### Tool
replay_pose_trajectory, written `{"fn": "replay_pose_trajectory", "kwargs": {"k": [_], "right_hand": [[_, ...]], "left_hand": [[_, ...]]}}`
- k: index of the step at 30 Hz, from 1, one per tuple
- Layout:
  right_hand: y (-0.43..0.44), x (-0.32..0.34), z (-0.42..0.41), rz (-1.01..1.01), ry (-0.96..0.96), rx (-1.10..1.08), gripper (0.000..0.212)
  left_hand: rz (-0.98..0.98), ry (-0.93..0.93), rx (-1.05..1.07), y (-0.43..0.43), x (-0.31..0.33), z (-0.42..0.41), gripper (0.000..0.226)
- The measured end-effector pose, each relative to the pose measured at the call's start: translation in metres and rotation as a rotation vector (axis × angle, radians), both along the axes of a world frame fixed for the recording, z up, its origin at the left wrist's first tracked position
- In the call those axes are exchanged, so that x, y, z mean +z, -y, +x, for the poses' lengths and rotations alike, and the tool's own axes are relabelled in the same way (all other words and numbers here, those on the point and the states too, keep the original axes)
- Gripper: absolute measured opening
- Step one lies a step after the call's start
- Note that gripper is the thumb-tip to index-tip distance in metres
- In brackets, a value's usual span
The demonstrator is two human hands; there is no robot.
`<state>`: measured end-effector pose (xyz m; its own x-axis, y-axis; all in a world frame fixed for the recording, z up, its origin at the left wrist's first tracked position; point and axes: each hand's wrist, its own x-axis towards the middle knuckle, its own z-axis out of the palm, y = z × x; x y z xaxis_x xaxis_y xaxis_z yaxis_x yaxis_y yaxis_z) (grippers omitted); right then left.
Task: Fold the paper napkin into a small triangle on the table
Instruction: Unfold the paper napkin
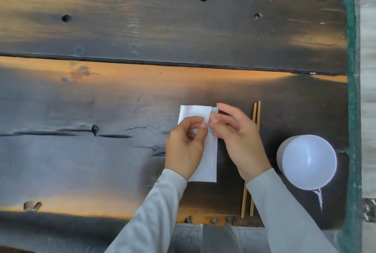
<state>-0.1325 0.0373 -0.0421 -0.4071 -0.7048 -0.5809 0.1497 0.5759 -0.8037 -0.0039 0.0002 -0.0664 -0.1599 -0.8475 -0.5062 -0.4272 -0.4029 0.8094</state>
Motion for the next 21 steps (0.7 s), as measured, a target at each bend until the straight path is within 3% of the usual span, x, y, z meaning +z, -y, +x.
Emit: {"fn": "replay_pose_trajectory", "kwargs": {"k": [11,21], "right_hand": [[-0.003,-0.009,0.011,-0.011,0.064,-0.025,0.021],[0.001,-0.011,0.009,0.068,0.101,-0.039,0.043]], "left_hand": [[0.033,0.045,0.029,0.006,0.001,-0.007,0.013],[0.005,0.130,0.035,0.015,0.002,-0.010,0.012]]}}
